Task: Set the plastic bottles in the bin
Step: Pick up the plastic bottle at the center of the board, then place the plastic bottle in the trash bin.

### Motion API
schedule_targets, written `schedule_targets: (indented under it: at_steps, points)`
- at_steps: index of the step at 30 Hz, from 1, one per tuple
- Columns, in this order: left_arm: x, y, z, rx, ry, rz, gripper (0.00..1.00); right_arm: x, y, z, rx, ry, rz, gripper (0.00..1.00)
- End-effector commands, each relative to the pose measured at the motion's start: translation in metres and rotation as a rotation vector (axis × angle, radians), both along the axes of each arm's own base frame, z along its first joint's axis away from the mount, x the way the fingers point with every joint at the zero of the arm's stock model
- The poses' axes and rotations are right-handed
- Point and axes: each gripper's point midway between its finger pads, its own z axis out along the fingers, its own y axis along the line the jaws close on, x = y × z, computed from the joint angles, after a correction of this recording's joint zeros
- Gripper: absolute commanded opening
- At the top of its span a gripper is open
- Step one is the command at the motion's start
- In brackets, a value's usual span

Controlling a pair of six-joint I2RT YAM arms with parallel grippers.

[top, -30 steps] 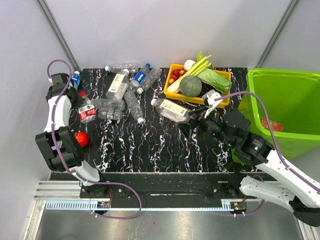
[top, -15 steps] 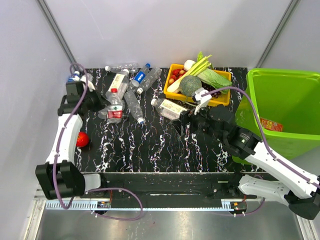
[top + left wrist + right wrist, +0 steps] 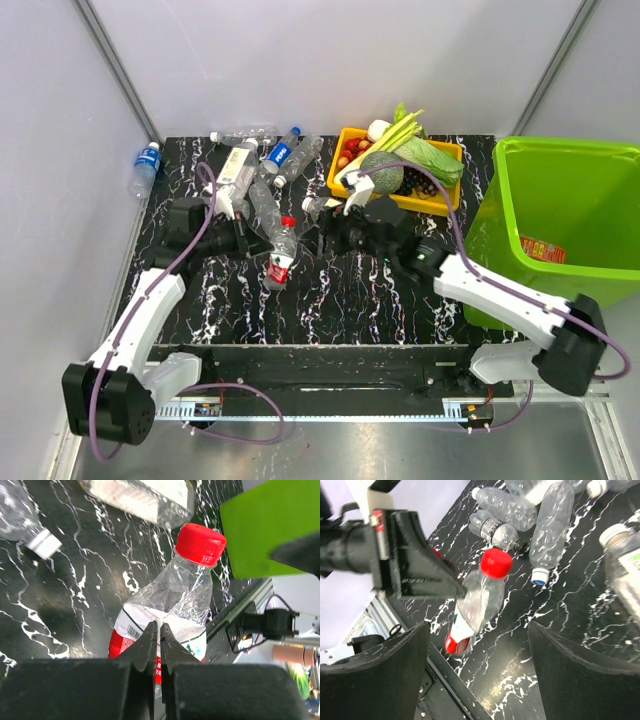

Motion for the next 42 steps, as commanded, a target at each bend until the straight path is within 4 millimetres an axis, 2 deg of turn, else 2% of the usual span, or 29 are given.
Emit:
schedule_targets:
  at_steps: [1,5,7,10,16,19,20,22,23,24,25,26,29,32,35,38,42]
  points:
    - [-0.014,-0.01,0.006,-0.002,-0.111,-0.069,0.0,0.006,0.038,0.018,0.155,0.034,0.028,0.83]
    - [-0.024,-0.014,0.0,0.021,-0.091,-0.097,0.0,0.023,0.055,0.007,0.189,0.08,-0.024,0.81]
    - [-0.03,-0.018,0.004,0.028,-0.11,-0.113,0.0,0.034,0.062,0.006,0.198,0.089,-0.061,0.81]
    - [-0.03,-0.014,0.012,0.044,-0.154,-0.088,0.0,0.04,0.071,-0.001,0.192,0.118,-0.072,0.75]
    - [-0.031,-0.011,0.017,0.051,-0.183,-0.077,0.02,0.037,0.085,0.006,0.269,0.106,-0.028,0.35]
    - [-0.029,-0.009,0.017,0.064,-0.187,-0.06,0.09,0.038,0.082,0.003,0.273,0.103,-0.043,0.27]
    - [-0.027,-0.006,0.017,0.078,-0.185,-0.045,0.15,0.039,0.082,0.002,0.277,0.105,-0.049,0.26]
    - [-0.026,-0.004,0.017,0.092,-0.18,-0.035,0.39,0.041,0.082,-0.002,0.282,0.1,-0.056,0.23]
    - [-0.027,-0.004,0.015,0.094,-0.174,-0.036,0.54,0.041,0.082,-0.001,0.282,0.093,-0.06,0.22]
    - [-0.027,-0.004,0.015,0.091,-0.171,-0.036,0.66,0.044,0.081,-0.001,0.278,0.083,-0.069,0.23]
    - [-0.028,-0.004,0.014,0.091,-0.171,-0.036,0.86,0.047,0.078,0.001,0.265,0.062,-0.081,0.23]
    - [-0.028,-0.004,0.015,0.091,-0.176,-0.034,0.99,0.051,0.074,0.005,0.249,0.026,-0.1,0.24]
    - [-0.027,-0.001,0.016,0.104,-0.189,-0.014,0.99,0.068,0.052,0.031,0.201,-0.103,-0.145,0.24]
    - [-0.027,0.002,0.017,0.114,-0.196,-0.001,0.99,0.09,0.018,0.055,0.131,-0.2,-0.232,0.23]
    - [-0.027,0.002,0.019,0.115,-0.2,0.002,0.99,0.101,-0.016,0.085,0.126,-0.272,-0.298,0.22]
    - [-0.03,-0.002,0.021,0.098,-0.215,-0.023,0.99,0.102,-0.052,0.118,0.095,-0.357,-0.376,0.23]
    - [-0.031,-0.001,0.024,0.104,-0.231,-0.014,0.99,0.091,-0.101,0.169,0.027,-0.482,-0.5,0.23]
